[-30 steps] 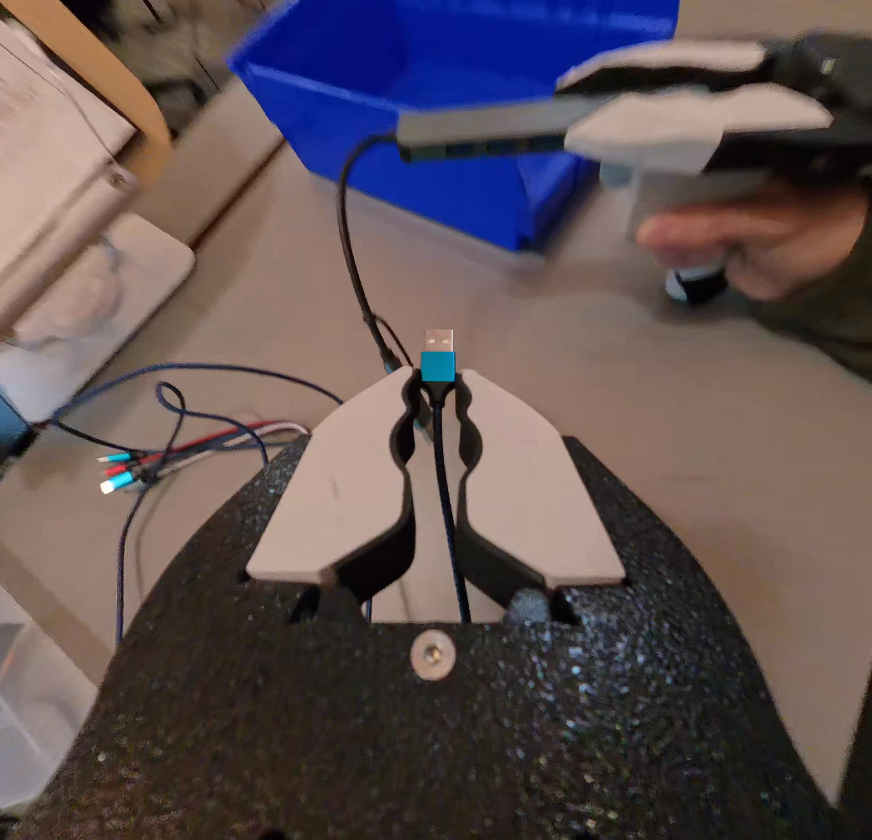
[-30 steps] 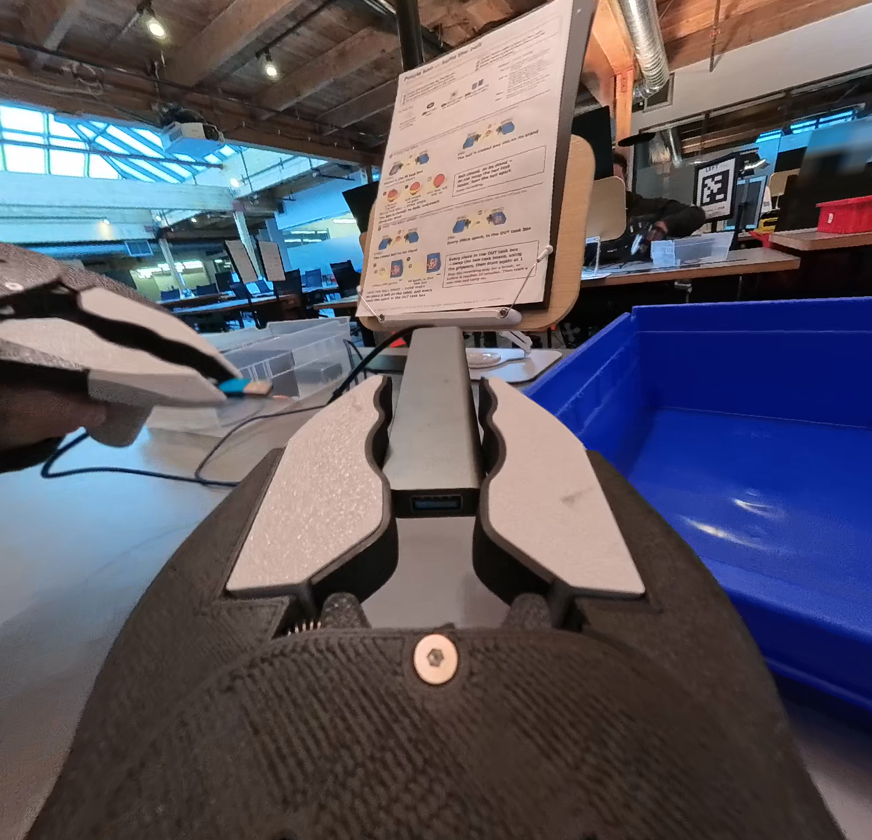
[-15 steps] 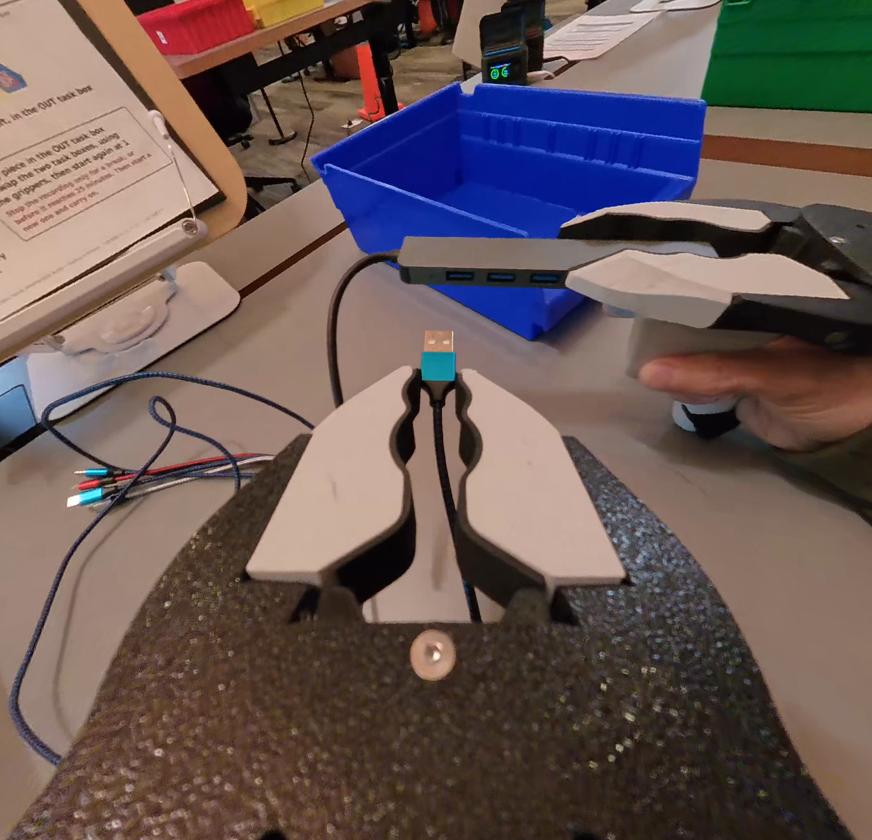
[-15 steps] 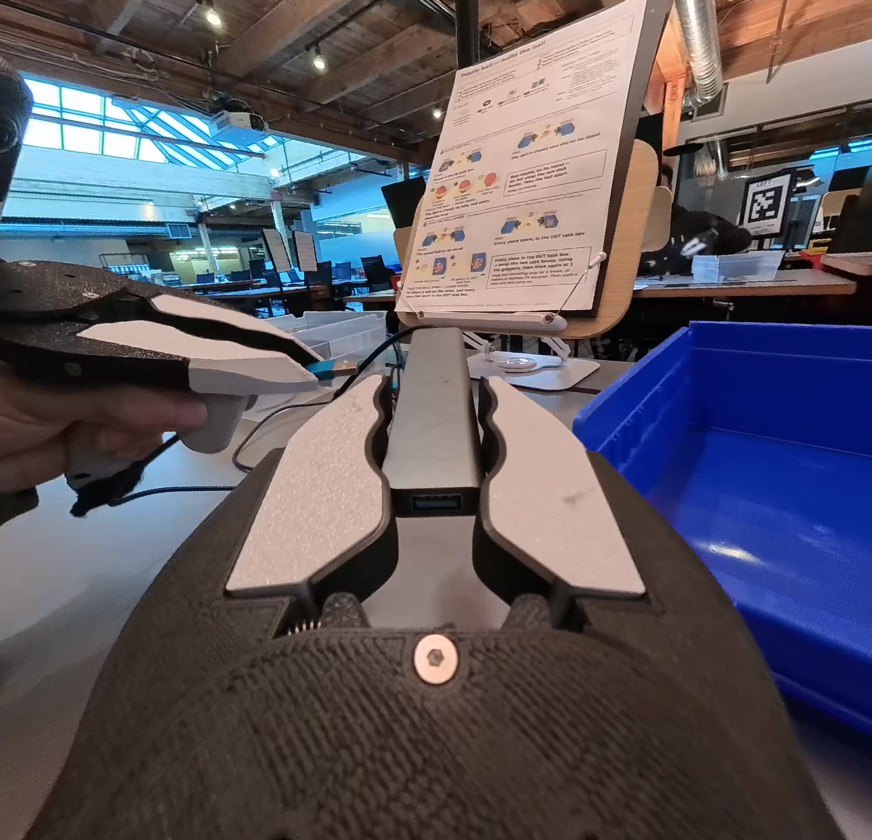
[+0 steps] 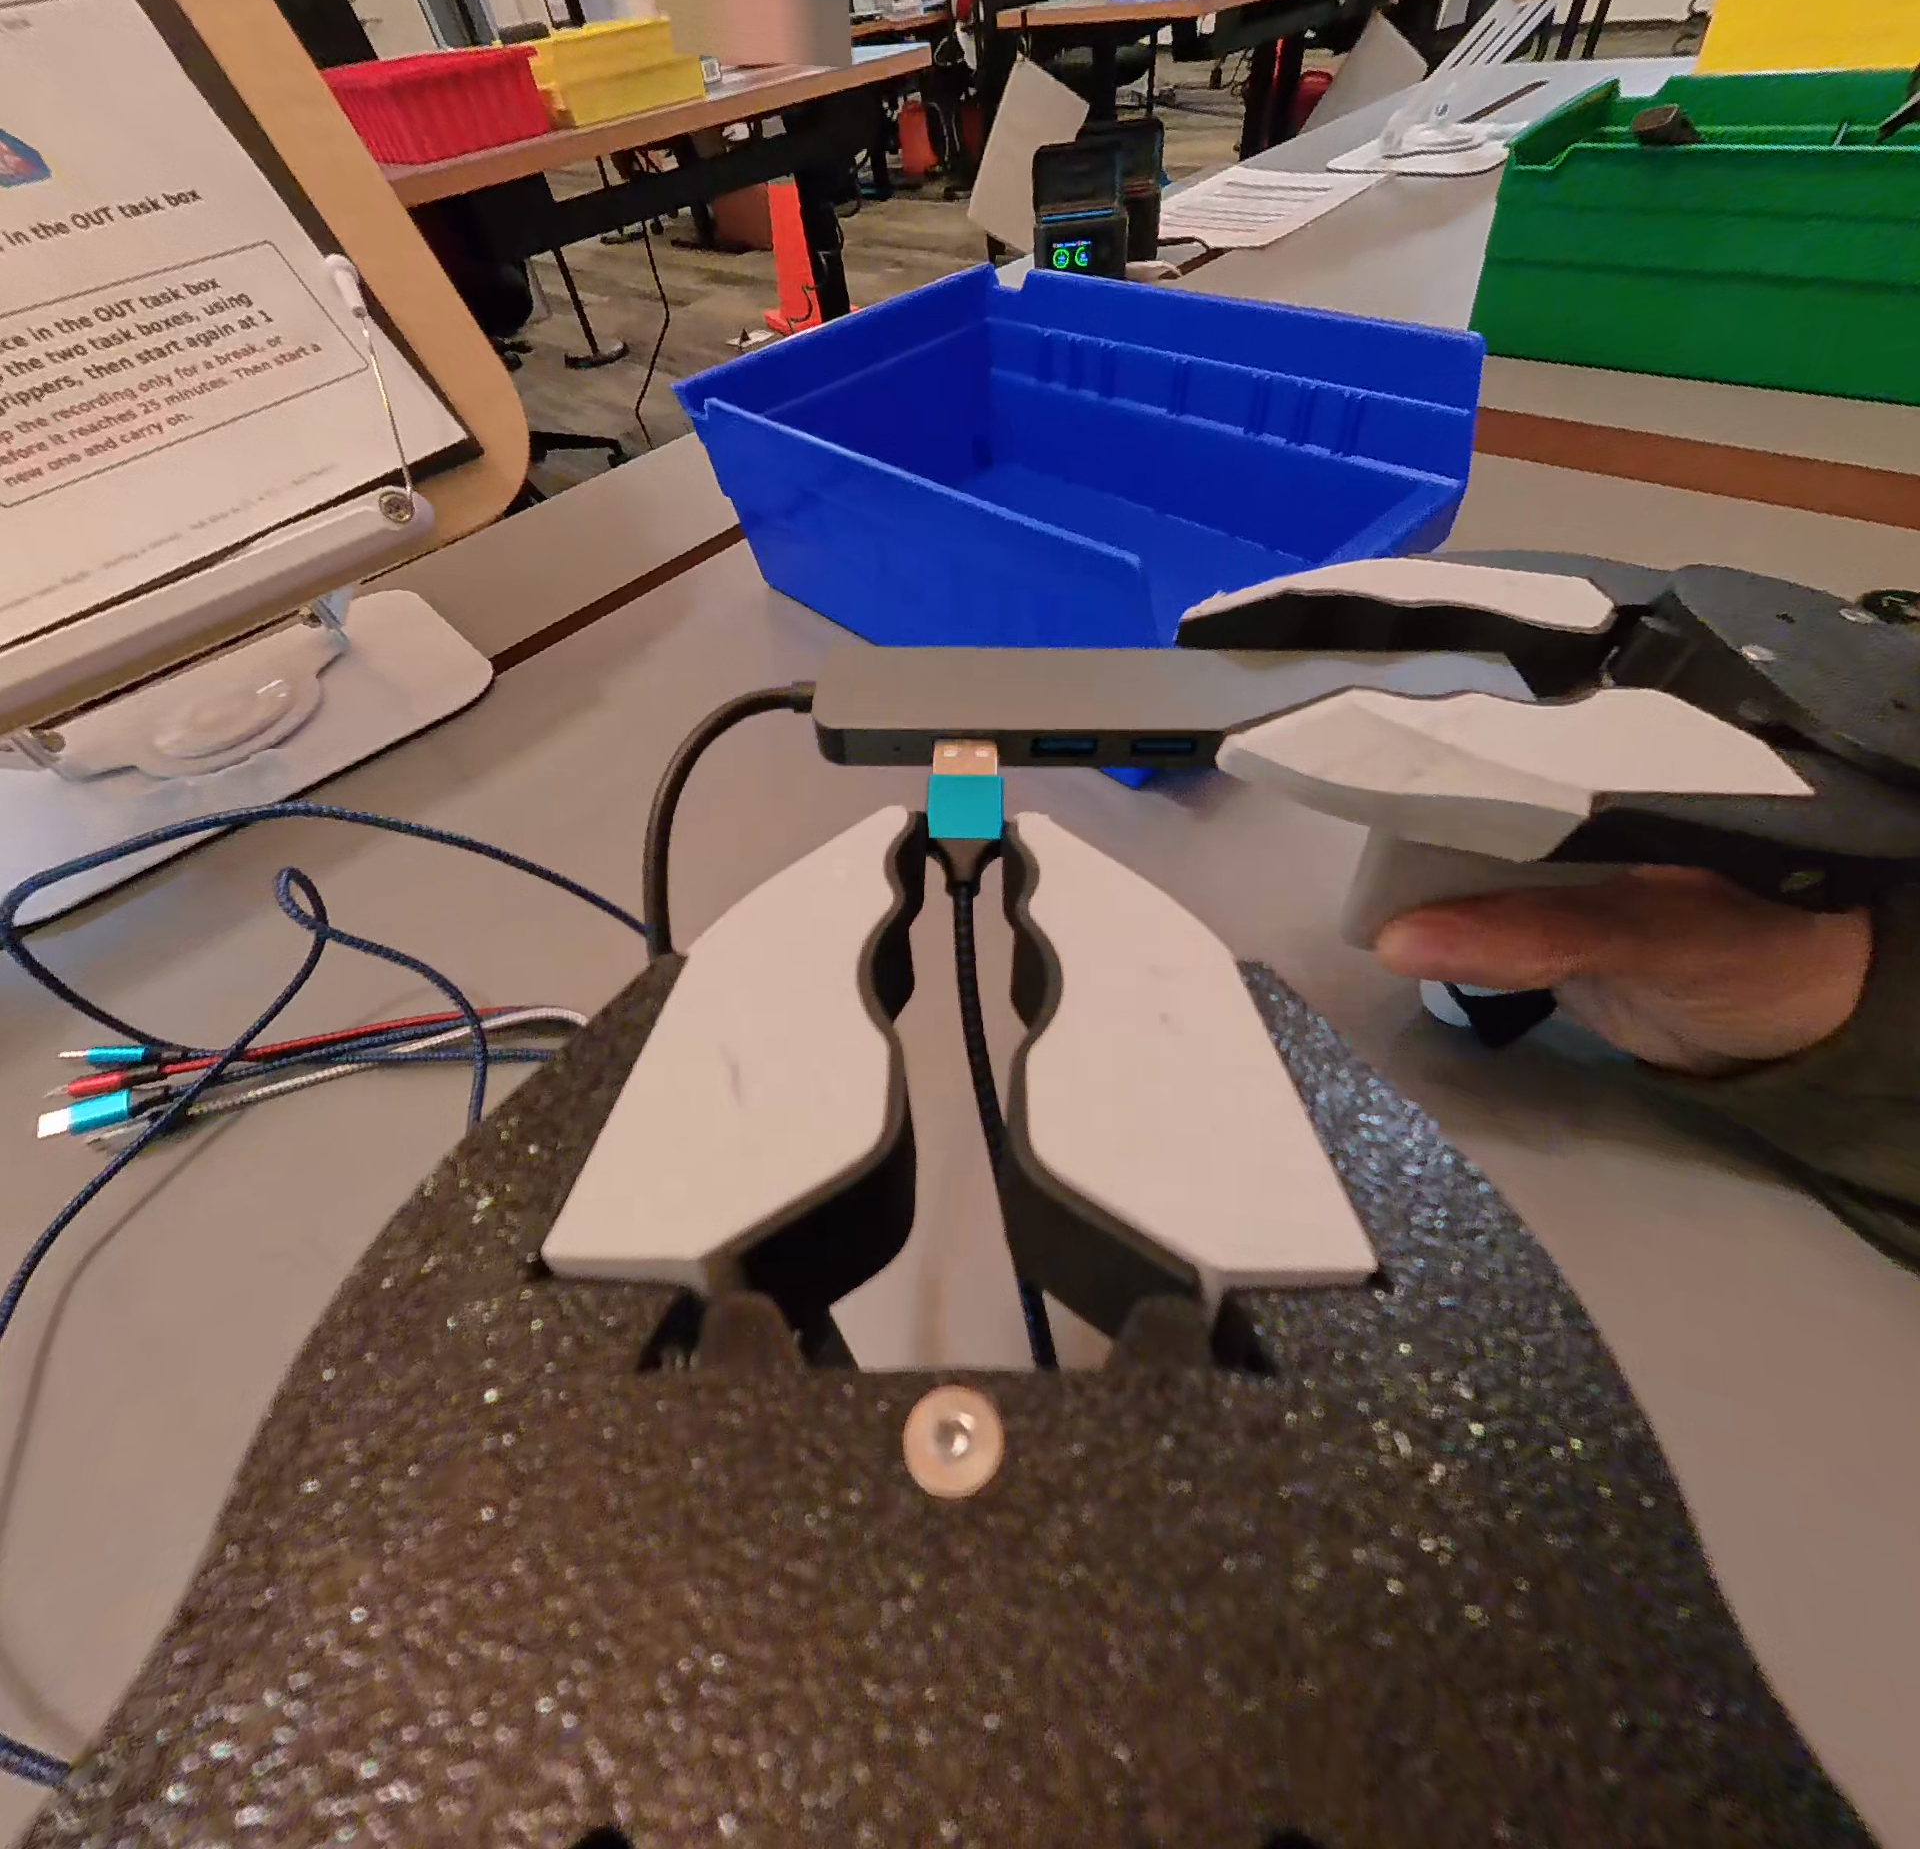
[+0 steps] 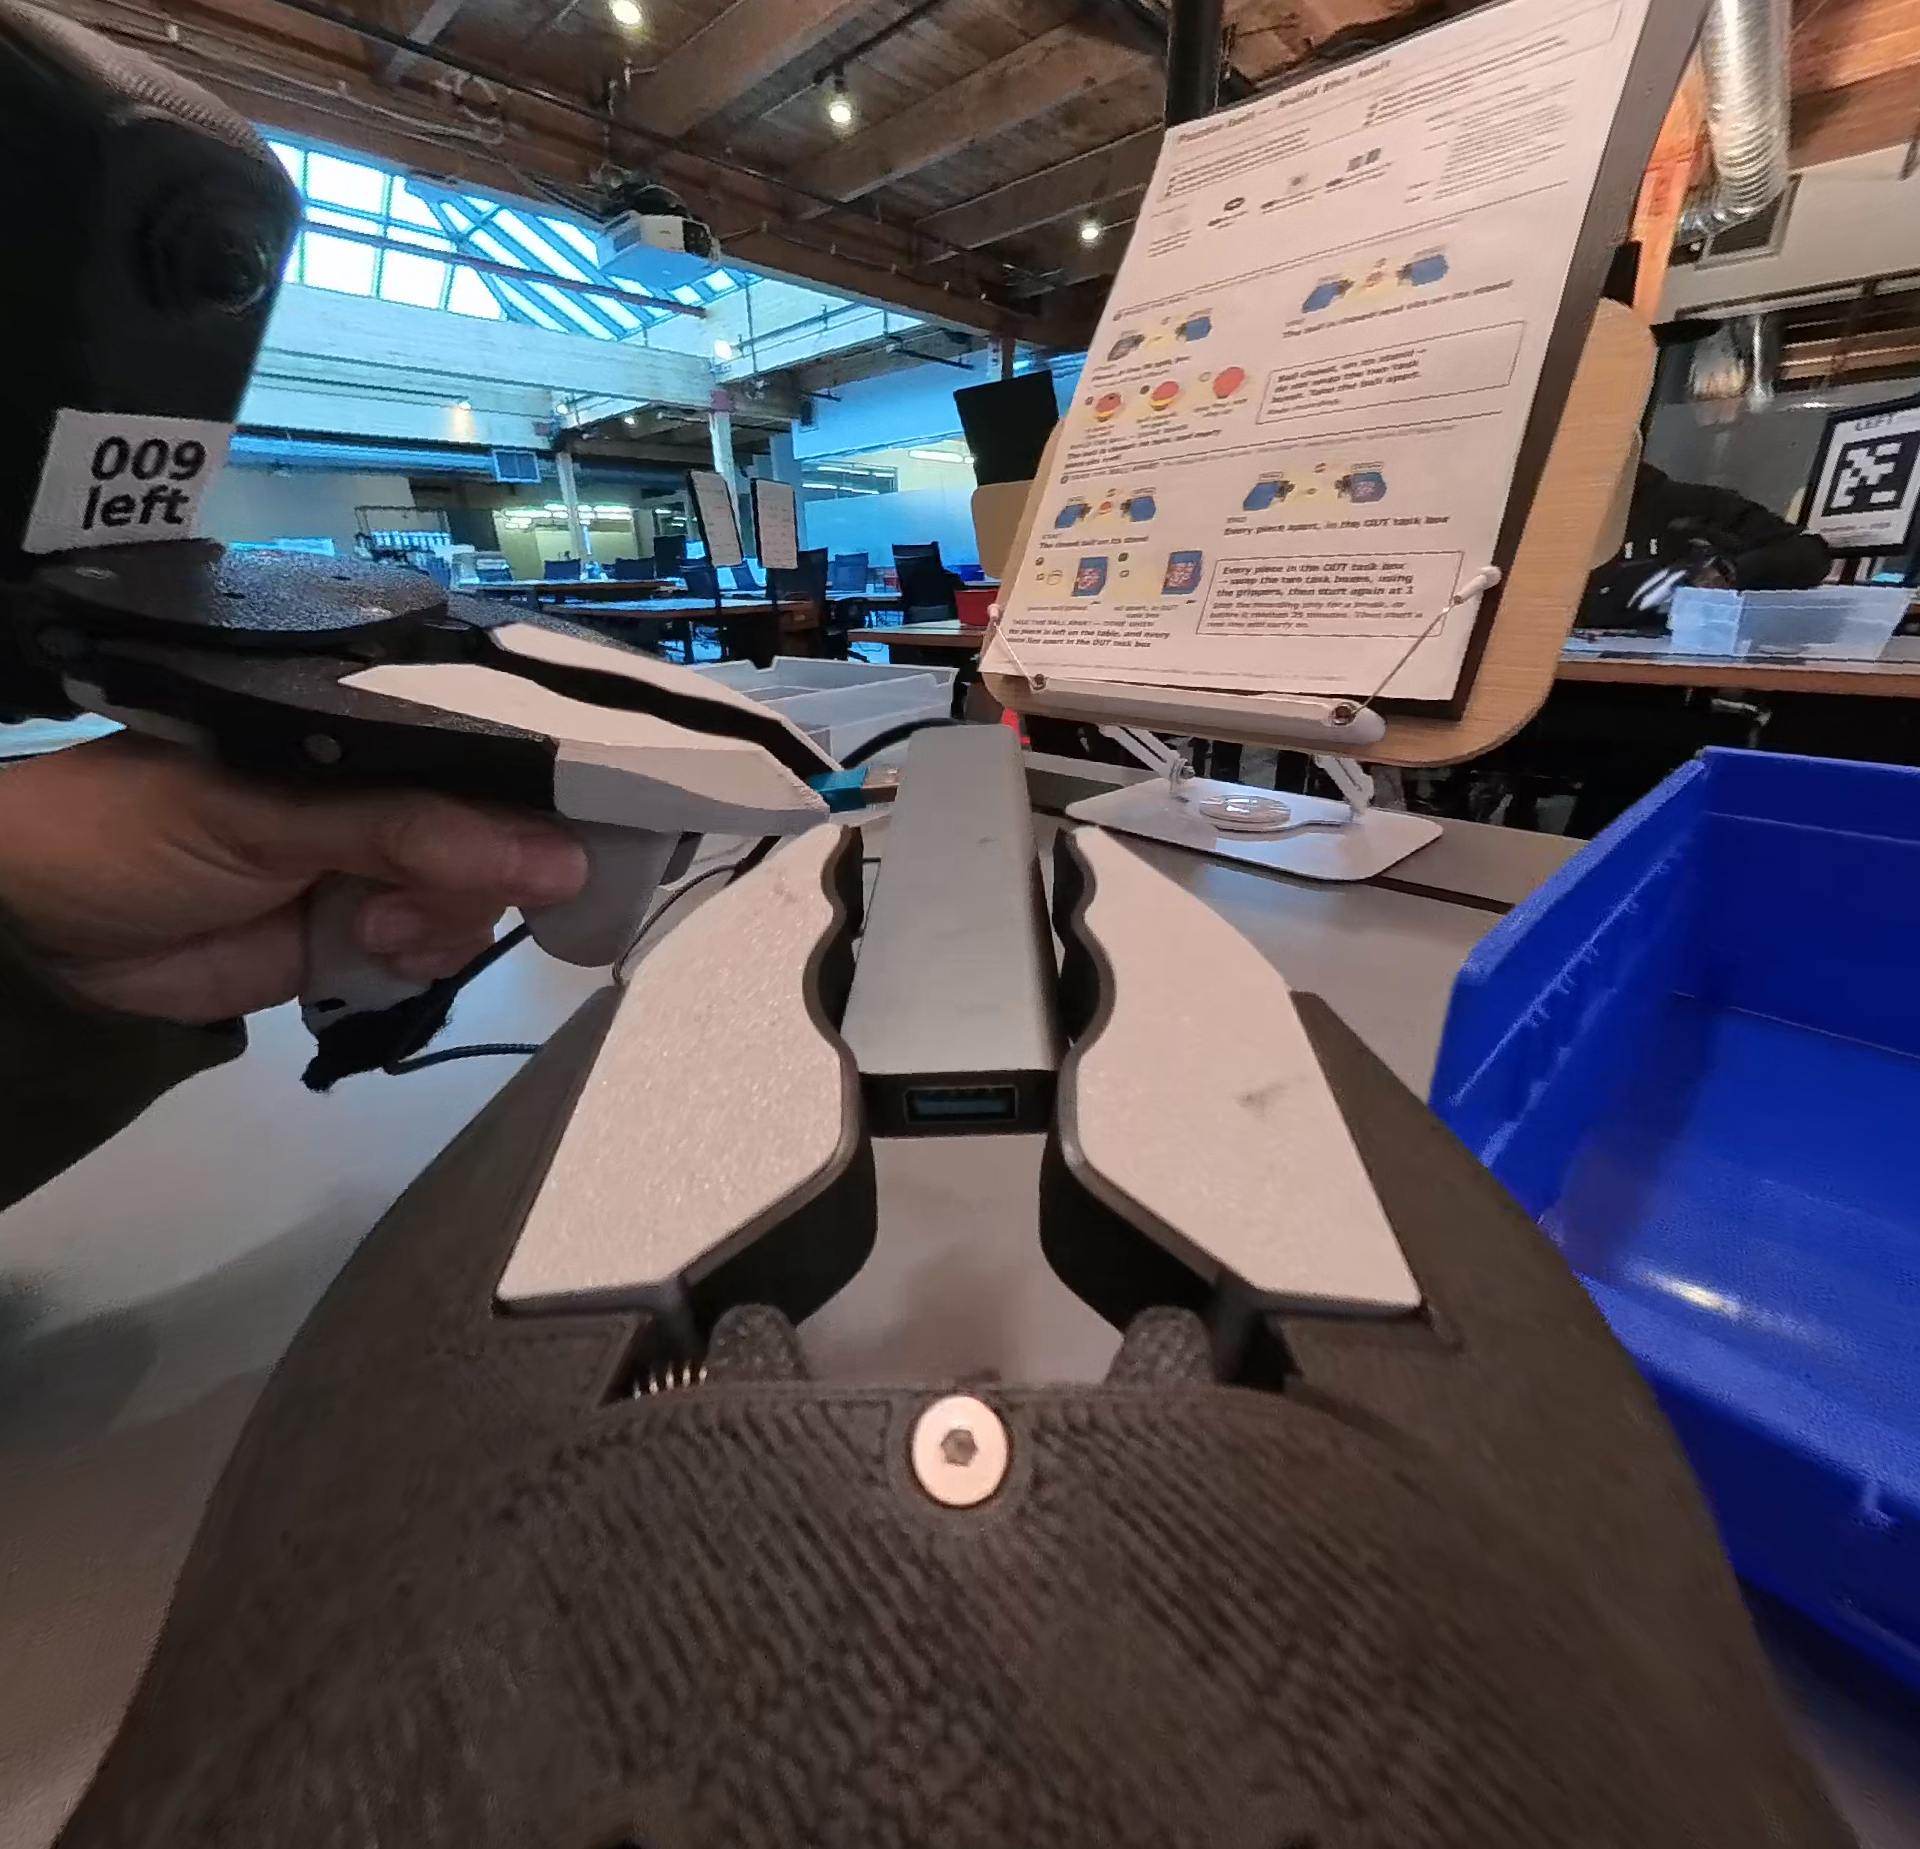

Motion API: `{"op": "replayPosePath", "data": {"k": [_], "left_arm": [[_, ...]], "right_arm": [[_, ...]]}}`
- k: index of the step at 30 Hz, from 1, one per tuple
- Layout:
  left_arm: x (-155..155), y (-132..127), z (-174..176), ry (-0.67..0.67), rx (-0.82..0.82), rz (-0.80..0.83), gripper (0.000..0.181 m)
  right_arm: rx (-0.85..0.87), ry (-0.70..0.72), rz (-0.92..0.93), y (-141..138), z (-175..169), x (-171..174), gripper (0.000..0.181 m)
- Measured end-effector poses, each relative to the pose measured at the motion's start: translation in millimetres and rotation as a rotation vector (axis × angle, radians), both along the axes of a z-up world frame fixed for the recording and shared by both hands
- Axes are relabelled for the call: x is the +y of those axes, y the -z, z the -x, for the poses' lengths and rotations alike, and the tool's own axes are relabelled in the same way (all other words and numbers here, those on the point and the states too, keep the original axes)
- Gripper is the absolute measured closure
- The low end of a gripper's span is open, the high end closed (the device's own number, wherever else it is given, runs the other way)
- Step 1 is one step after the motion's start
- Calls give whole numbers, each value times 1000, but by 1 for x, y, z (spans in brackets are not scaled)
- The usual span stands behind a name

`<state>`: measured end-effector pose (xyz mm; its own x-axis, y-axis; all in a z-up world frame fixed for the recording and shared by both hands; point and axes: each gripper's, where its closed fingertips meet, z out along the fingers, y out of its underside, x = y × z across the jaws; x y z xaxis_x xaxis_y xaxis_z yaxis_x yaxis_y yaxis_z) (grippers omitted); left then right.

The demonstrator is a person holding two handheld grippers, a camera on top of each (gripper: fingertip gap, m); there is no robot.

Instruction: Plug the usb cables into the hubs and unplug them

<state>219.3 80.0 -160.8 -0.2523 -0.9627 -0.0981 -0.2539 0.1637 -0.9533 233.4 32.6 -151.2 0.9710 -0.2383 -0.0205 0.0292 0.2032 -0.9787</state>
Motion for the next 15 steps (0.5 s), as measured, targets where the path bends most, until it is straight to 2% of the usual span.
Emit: {"op": "replayPosePath", "data": {"k": [11, 15], "left_arm": [[0, 2, -1, -9, -47, 15, 168], [3, 9, -4, -45, -28, -6, 168]], "right_arm": [[15, -65, 7, 1, 7, 4, 144], [-12, -30, 44, 4, 7, 8, 144]]}}
